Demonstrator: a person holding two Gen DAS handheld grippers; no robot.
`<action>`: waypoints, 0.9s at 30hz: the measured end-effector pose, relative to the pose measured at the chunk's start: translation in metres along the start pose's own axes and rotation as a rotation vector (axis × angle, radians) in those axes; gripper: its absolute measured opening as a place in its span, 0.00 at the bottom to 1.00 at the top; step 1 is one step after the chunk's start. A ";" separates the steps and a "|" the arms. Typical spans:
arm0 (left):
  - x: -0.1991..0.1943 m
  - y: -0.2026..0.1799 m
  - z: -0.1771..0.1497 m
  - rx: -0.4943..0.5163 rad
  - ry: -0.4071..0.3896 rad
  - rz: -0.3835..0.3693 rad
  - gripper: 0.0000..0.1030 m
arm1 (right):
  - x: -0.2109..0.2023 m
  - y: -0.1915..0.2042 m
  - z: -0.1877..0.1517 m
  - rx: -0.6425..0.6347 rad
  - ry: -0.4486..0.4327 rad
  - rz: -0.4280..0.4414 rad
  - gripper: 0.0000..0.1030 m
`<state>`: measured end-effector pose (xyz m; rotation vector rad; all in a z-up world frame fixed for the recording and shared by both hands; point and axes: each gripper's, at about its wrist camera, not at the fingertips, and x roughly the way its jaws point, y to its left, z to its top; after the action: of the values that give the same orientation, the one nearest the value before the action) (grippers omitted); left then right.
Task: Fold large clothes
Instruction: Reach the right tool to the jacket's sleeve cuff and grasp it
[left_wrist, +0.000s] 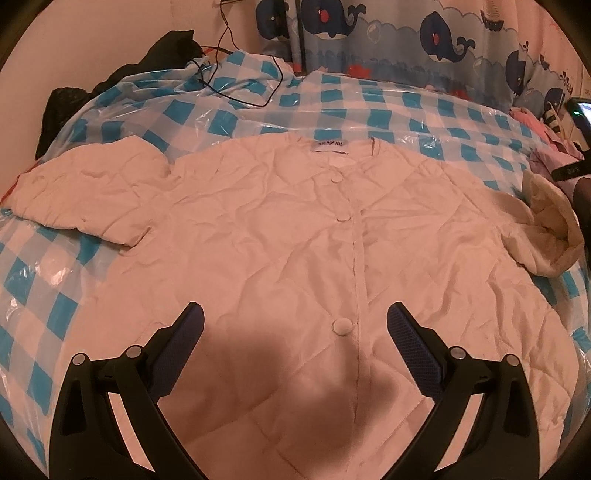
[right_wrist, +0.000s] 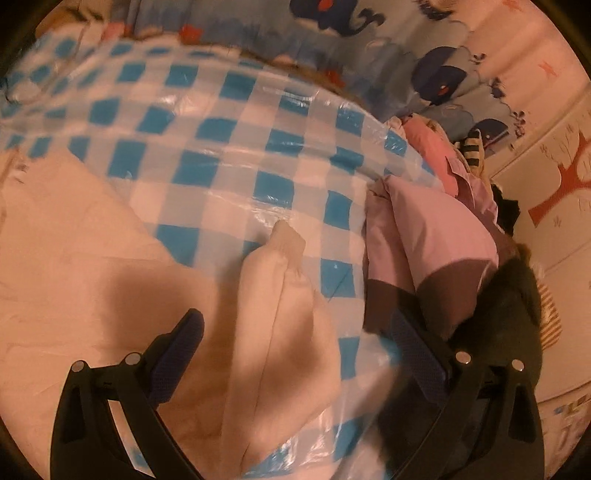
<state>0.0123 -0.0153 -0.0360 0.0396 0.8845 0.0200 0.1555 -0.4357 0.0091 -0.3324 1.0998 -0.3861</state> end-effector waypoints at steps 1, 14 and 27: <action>0.001 0.000 0.000 -0.002 0.003 0.001 0.93 | 0.006 0.001 0.005 -0.013 0.013 -0.021 0.95; 0.014 -0.001 -0.003 0.010 0.034 0.022 0.93 | 0.075 0.000 0.014 -0.036 0.173 0.122 0.83; 0.021 -0.007 -0.006 0.007 0.055 0.008 0.93 | 0.008 -0.145 -0.124 0.831 -0.207 0.689 0.18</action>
<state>0.0205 -0.0215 -0.0563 0.0489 0.9394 0.0258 0.0268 -0.5761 0.0159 0.7157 0.7093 -0.1553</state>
